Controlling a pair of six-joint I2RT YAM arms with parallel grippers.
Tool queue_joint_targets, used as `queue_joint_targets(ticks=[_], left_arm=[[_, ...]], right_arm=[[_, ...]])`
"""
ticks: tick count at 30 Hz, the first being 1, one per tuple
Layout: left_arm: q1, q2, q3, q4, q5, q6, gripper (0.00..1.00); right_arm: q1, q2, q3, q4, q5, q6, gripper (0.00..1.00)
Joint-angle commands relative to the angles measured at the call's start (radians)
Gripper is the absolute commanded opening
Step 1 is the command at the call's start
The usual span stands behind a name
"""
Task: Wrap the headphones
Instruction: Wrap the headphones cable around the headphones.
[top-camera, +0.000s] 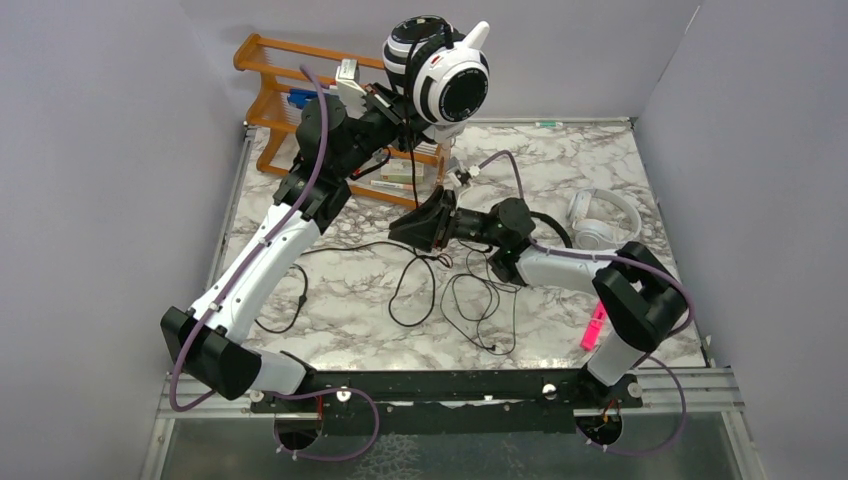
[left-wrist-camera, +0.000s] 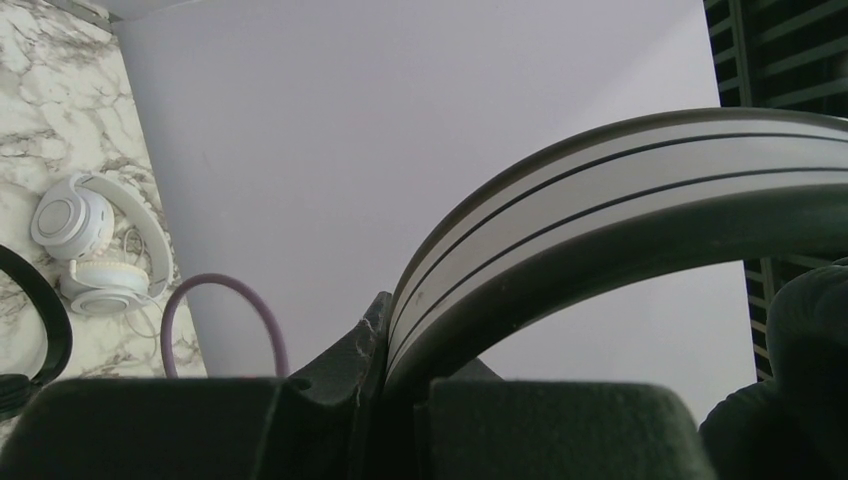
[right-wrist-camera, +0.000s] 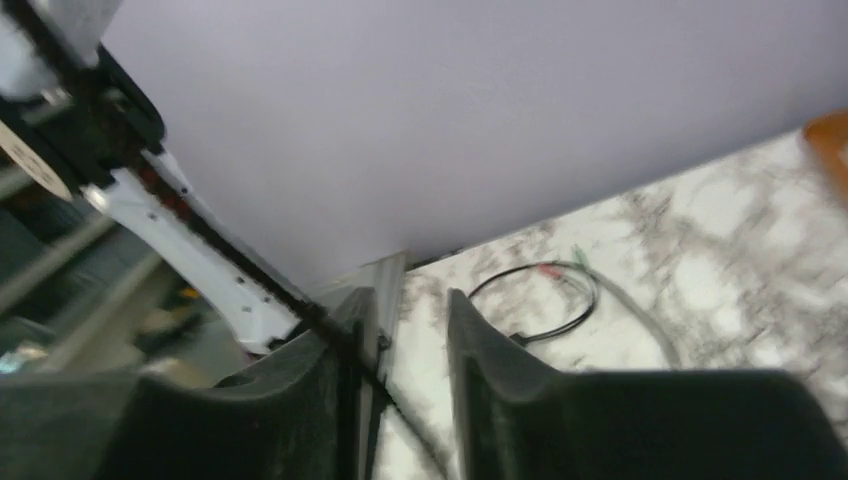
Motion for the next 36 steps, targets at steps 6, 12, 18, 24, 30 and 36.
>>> queue_joint_targets(ticks=[6,12,18,24,30,36], left_arm=[[0.084,-0.06,0.03,0.007,0.066,0.007,0.0],[0.124,-0.057,0.039,-0.006,0.211,0.07,0.0],[0.138,-0.084,0.082,-0.184,0.227,0.248,0.0],[0.149,-0.076,0.165,-0.347,0.208,0.409,0.0],[0.149,-0.089,0.228,-0.42,0.145,0.566,0.0],[0.148,-0.11,0.227,-0.466,0.263,0.849,0.0]], right_arm=[[-0.068,-0.289,-0.209,-0.231,0.118,-0.013,0.0],[-0.192,-0.484,-0.107,-0.78,0.057,-0.18,0.0],[-0.305,-0.55,-0.016,-1.094,-0.002,-0.261,0.0],[-0.32,-0.585,0.068,-1.328,-0.013,-0.336,0.0],[-0.328,-0.583,0.118,-1.48,0.072,-0.394,0.0],[-0.368,-0.488,0.233,-1.57,0.106,-0.479,0.0]])
